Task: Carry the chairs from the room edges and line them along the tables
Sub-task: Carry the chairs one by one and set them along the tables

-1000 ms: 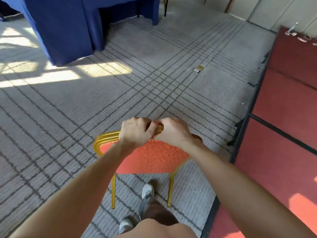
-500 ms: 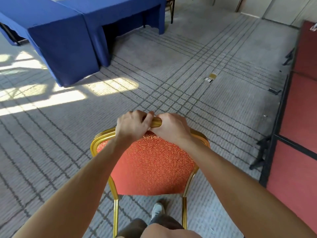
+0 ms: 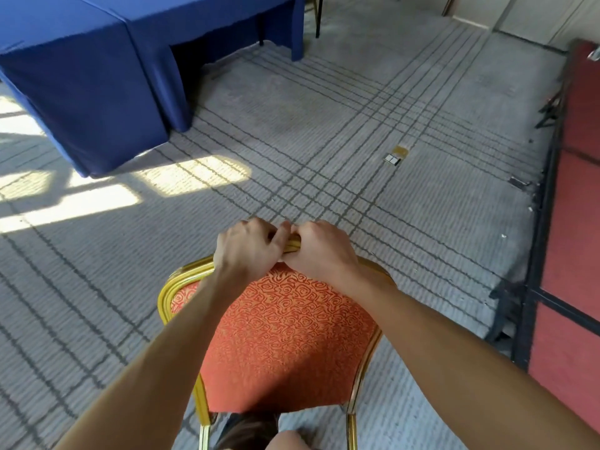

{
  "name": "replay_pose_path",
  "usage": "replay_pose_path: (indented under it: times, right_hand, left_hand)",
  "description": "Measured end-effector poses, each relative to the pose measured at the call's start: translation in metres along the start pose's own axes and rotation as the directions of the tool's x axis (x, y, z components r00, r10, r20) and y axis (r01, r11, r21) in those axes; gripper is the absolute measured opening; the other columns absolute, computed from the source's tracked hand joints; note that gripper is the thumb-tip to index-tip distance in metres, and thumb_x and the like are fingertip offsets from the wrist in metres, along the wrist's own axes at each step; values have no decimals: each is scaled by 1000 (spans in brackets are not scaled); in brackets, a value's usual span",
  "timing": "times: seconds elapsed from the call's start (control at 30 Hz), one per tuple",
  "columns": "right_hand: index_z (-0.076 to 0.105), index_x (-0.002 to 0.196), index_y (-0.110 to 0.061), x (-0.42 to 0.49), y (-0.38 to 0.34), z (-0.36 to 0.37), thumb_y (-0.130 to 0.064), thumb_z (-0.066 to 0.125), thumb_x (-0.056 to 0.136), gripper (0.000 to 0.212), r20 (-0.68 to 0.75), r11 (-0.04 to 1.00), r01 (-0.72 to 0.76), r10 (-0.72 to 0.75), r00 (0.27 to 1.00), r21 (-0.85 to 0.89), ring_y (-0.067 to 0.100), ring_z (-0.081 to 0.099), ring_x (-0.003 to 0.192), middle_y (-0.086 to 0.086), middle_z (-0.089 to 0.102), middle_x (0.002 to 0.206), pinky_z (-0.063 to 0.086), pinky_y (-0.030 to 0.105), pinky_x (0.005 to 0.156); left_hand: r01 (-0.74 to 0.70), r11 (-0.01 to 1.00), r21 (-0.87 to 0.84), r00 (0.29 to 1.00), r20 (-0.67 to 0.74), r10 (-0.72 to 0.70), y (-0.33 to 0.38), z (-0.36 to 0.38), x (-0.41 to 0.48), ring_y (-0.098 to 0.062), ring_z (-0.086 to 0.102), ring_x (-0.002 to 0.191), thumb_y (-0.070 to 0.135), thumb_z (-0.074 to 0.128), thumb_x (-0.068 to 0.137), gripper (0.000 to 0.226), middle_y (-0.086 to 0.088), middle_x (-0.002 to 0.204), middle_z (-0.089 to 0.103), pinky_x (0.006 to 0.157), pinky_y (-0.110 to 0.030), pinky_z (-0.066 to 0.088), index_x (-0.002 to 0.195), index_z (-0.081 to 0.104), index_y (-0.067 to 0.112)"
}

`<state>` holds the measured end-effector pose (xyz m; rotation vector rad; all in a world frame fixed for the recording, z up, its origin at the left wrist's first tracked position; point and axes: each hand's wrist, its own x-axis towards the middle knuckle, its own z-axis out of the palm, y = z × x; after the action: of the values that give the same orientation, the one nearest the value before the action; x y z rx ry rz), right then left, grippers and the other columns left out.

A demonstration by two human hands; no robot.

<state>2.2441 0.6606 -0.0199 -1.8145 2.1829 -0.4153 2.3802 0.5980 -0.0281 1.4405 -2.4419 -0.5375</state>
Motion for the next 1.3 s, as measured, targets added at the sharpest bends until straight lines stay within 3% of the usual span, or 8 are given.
replay_pose_path:
  times: [0.17, 0.3, 0.53, 0.77, 0.93, 1.1, 1.2, 1.3]
  right_hand:
    - [46, 63, -24, 79, 10, -20, -48, 64, 80, 34, 99, 996, -35, 43, 994, -77, 21, 61, 71, -6, 57, 65, 40, 29, 61]
    - [53, 68, -22, 136, 18, -54, -48, 63, 80, 30, 33, 992, -12, 16, 999, -130, 22, 60, 69, -8, 51, 61, 37, 29, 60]
    - [61, 69, -18, 225, 37, -92, -55, 61, 80, 38, -137, 982, 21, -47, 989, -186, 18, 53, 58, -8, 54, 59, 40, 30, 56]
    - [61, 75, -19, 311, 78, -64, -39, 59, 80, 21, -3, 961, 99, -103, 995, -258, 20, 57, 57, -9, 43, 52, 38, 28, 54]
    - [51, 61, -18, 404, 125, -61, -35, 58, 78, 25, 91, 978, 53, -35, 995, -201, 19, 54, 53, -8, 48, 51, 47, 29, 54]
    - [67, 82, -22, 508, 147, -79, -44, 57, 82, 24, 31, 984, 134, -131, 991, -114, 23, 63, 61, -3, 64, 63, 45, 30, 53]
    - [69, 87, -21, 561, 159, -91, -42, 57, 88, 25, -50, 987, 102, -109, 993, -125, 25, 66, 67, 0, 69, 71, 36, 28, 54]
    - [68, 88, -18, 606, 173, -97, -40, 60, 89, 23, -142, 983, 19, -46, 989, -181, 25, 67, 65, 2, 68, 69, 40, 28, 52]
  left_hand:
    - [-89, 996, 31, 994, 60, 86, -4, 1, 84, -24, 62, 78, 52, 29, 100, 53, -2, 74, 65, 67, -34, 38, 70, 60, 21]
    - [-180, 981, 66, 984, 17, 179, 3, -21, 154, -24, 61, 76, 55, 23, 97, 58, -1, 75, 66, 59, -33, 32, 72, 61, 18]
    - [-174, 984, 20, 983, -56, 175, 21, -58, 253, -22, 47, 64, 52, 38, 97, 54, 3, 59, 48, 59, -32, 34, 66, 60, 14]
    - [-123, 992, 42, 992, 45, 121, 3, -18, 341, -21, 47, 61, 48, 37, 99, 51, 1, 59, 50, 49, -31, 24, 58, 46, 19]
    - [-80, 997, -4, 993, 85, 80, -1, 20, 433, -18, 50, 47, 48, 38, 99, 56, 3, 47, 46, 43, -26, 26, 52, 44, 17]
    - [-61, 998, -35, 997, -38, 59, -15, 20, 531, -17, 46, 49, 45, 43, 99, 51, 5, 50, 49, 46, -27, 24, 50, 45, 32]
    - [-62, 998, 4, 993, -101, 62, -11, 17, 595, -11, 45, 43, 52, 35, 98, 58, 3, 48, 50, 44, -27, 24, 53, 47, 18]
    - [-46, 999, 2, 987, -156, 46, 0, 16, 649, -15, 48, 44, 52, 34, 95, 58, 1, 47, 50, 45, -28, 30, 52, 48, 16]
